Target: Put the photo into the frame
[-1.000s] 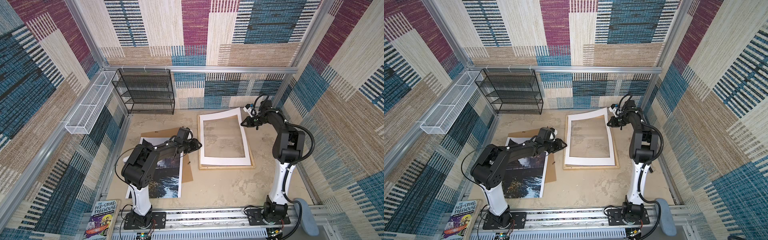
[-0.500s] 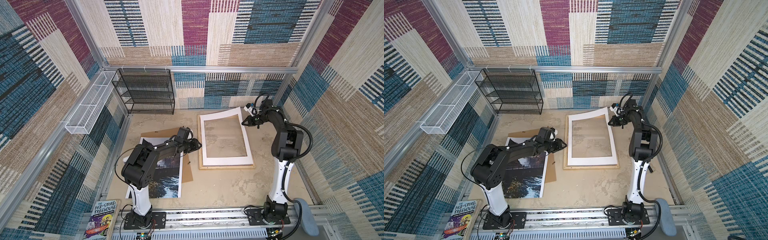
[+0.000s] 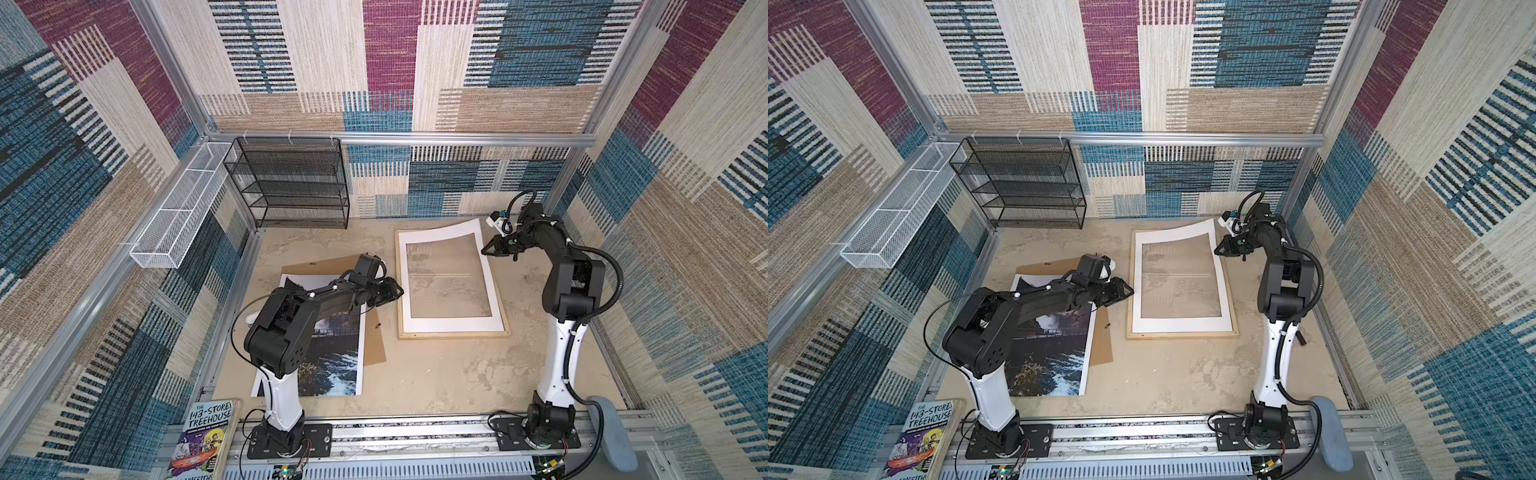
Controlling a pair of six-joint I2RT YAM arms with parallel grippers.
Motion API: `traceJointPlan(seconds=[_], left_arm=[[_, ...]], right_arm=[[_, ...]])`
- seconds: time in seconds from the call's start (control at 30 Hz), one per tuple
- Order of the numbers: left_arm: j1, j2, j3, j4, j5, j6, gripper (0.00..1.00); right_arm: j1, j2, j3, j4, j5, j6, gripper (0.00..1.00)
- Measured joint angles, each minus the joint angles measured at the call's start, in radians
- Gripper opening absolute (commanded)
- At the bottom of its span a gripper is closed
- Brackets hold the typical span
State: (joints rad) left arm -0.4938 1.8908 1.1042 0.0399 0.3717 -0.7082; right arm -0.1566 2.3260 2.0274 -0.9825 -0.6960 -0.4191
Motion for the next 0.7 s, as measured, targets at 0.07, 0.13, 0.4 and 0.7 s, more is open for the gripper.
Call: traceJointPlan(seconds=[0.07,0.13,0.4,0.7], left_arm=[[0.000,0.000,0.000,0.000,0.000,0.000,0.46],[0.000,0.000,0.000,0.000,0.001,0.000,0.46],[0.000,-0.005,-0.002,0.000,0.002,0.000,0.48],[0.000,-0.023,-0.017,0.000,0.001,0.000,0.49]], right_arm=[[0.000,0.000,-0.004,0.002,0.000,0.000,0.05],[0.000,0.000,-0.005,0.003,0.000,0.008,0.13],[0.000,-0.008,-0.019,0.016,0.029,0.025,0.50],[-0.005,-0.163,-0.229,0.133,0.200,0.133,1.00]])
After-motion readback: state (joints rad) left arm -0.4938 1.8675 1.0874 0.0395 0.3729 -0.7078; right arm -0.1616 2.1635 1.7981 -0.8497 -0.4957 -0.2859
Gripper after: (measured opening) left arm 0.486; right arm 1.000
